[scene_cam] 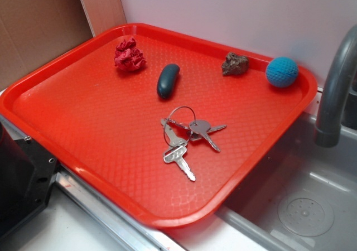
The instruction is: Grab the red paper.
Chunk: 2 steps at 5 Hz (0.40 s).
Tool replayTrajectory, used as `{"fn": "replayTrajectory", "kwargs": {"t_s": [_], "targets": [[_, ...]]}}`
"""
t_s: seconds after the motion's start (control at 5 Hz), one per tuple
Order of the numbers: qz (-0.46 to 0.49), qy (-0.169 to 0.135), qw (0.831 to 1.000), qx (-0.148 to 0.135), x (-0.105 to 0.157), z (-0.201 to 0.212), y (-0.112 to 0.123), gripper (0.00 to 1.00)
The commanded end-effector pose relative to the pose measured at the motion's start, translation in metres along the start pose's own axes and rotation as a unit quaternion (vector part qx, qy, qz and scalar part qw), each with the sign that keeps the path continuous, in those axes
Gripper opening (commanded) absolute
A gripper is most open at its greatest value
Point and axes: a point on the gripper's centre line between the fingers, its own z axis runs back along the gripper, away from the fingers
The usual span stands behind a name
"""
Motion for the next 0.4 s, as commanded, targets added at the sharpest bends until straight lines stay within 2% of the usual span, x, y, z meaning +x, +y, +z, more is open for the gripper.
{"fn": "replayTrajectory", "kwargs": {"t_s": [0.0,0.2], "targets": [[0.0,0.0,1.0,0.0,0.0,0.0,0.0,1.0],[0.085,-0.027,0.994,0.066,0.037,-0.049,0.033,1.0]]}}
